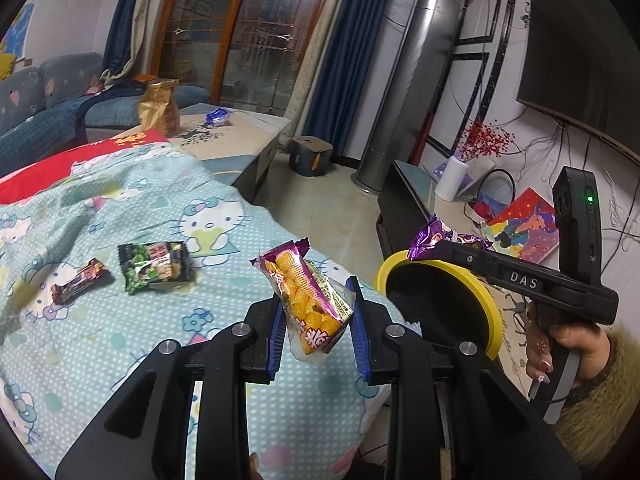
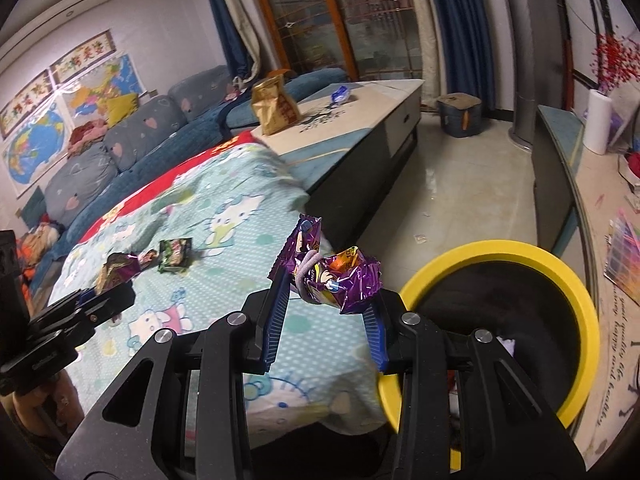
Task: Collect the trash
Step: 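Carry the orange wrapper and purple wrapper together over the yellow bin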
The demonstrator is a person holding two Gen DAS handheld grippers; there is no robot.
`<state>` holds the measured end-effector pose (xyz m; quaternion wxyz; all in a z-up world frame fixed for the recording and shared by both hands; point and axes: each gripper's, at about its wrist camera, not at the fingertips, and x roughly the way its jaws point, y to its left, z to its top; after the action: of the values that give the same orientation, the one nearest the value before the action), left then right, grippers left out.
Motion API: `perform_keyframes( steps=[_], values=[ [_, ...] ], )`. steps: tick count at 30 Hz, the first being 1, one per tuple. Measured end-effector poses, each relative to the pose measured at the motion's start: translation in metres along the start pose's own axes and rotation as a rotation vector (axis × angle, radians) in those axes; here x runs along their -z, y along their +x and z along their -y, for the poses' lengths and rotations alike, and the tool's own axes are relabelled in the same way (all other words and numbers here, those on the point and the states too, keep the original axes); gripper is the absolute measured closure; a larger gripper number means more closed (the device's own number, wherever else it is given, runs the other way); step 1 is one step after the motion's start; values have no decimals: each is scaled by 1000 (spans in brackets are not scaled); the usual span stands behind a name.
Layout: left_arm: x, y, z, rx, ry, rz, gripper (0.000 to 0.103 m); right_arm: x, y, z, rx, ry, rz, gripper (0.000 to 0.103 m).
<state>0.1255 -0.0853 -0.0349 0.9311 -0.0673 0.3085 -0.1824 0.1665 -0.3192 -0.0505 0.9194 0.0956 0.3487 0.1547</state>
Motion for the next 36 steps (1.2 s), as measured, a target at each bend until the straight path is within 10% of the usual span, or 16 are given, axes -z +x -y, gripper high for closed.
perform_keyframes(
  steps=[36],
  values=[
    [2, 49, 106, 152, 227, -51, 76, 30, -29, 117, 224, 234, 0, 74]
  ],
)
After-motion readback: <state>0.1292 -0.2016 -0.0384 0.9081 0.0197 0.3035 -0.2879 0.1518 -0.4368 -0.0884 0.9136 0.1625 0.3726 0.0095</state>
